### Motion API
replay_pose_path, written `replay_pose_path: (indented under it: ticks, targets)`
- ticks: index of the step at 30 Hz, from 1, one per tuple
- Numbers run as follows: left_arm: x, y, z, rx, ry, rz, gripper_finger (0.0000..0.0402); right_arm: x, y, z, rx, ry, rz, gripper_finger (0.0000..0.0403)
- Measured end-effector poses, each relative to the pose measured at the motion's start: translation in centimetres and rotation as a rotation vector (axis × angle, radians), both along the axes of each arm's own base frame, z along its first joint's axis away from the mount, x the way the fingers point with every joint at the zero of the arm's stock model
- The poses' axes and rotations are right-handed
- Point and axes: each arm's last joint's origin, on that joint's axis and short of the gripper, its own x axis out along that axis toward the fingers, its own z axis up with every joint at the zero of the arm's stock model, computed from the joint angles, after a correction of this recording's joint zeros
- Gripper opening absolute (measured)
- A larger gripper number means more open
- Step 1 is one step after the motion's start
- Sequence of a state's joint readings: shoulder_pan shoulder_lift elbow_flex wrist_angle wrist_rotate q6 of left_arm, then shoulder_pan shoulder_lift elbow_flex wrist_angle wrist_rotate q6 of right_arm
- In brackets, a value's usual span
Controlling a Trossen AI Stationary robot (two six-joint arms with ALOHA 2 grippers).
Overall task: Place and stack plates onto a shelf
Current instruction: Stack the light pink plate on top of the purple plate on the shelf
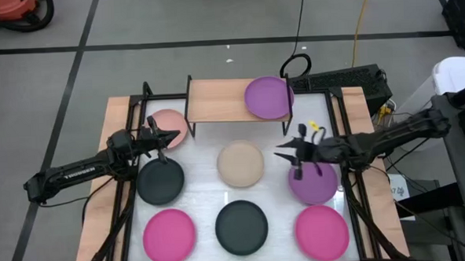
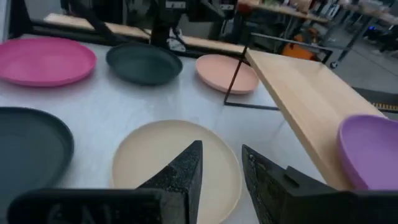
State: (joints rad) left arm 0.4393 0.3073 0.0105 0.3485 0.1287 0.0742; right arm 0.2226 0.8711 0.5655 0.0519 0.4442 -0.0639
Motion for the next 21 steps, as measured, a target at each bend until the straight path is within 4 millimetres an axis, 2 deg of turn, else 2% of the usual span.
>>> replay_pose_path:
  ticks: [5,10,21]
  targets:
    - [0.0,0.0,0.0,0.0,0.001,0.0,0.0004,-2.3,0.0,-0.9,0.032,-0.132,0.029,0.0098]
    - [0.0,0.0,0.0,0.0,0.0,0.0,0.0004,-3.6,-0.3,-1.1,0.064,-0.265,0.034,0.0098]
    - [0.0,0.0,0.1,-0.002,-0.007,0.0,0.0004,-4.2,-0.4,-0.7,0.1,-0.319,0.034,0.0098]
